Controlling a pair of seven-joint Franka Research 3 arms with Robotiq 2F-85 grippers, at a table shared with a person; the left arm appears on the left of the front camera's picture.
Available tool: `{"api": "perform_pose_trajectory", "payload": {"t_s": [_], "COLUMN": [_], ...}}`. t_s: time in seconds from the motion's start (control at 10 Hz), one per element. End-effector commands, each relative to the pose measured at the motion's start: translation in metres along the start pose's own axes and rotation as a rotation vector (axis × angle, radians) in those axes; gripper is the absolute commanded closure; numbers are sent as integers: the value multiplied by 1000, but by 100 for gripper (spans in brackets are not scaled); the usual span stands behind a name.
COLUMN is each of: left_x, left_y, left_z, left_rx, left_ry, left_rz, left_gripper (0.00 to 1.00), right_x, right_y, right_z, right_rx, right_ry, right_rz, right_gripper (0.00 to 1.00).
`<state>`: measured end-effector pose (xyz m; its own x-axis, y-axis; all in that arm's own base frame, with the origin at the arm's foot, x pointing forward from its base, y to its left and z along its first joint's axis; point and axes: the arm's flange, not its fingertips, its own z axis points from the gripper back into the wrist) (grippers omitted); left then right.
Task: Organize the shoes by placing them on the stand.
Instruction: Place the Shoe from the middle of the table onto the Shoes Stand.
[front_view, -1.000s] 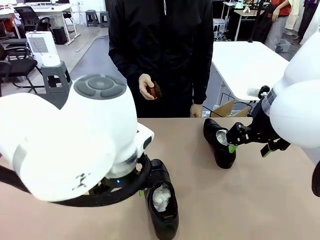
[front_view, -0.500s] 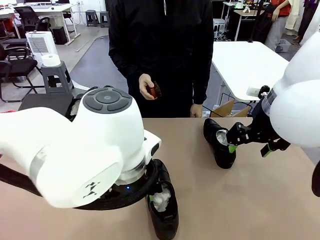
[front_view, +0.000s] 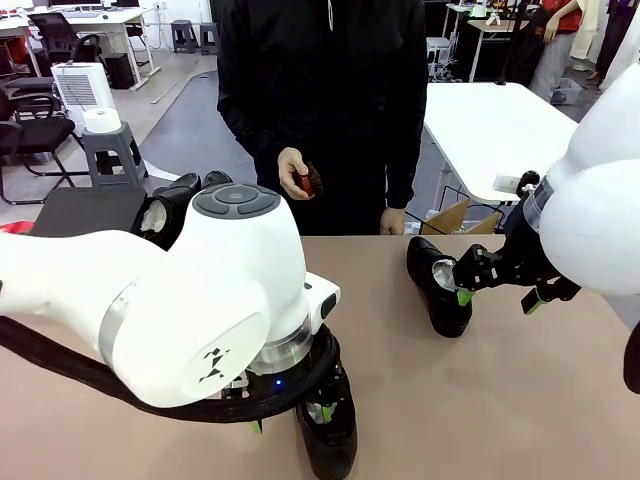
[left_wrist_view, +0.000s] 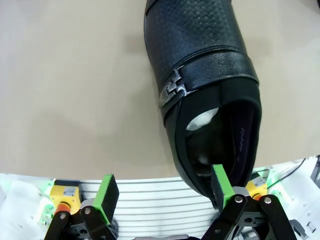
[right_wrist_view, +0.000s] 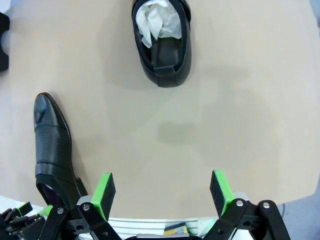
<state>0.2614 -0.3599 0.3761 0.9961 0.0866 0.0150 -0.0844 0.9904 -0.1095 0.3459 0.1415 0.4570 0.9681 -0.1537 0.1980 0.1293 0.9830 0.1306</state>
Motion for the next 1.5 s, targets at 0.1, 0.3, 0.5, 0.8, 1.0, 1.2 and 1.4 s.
{"api": "perform_pose_trajectory", "payload": {"t_s": [0.1,0.3,0.5,0.8,1.0,1.2,1.4], "left_x": [7,11,11,14,22,25,17], "left_y": [-3,-5,-6,-8,-12,-15,-5], "left_z": [-18,-26,-28,-37,-47,-40,5], "left_rx": [20,5,2,11,31,27,15], "left_ry": [39,46,51,36,43,41,10], "left_rz": [43,57,63,77,75,73,34], "left_gripper": [4,34,71,100,100,100,100], "right_x": [1,1,1,1,1,1,1], "right_y": [0,0,0,0,0,0,0], "right_z": [1,1,1,1,1,1,1], "right_rx": [2,2,2,2,2,2,2], "right_ry": [-11,-11,-11,-11,-11,-11,-11], "right_rz": [18,18,18,18,18,18,18], "right_gripper": [0,0,0,0,0,0,0]}}
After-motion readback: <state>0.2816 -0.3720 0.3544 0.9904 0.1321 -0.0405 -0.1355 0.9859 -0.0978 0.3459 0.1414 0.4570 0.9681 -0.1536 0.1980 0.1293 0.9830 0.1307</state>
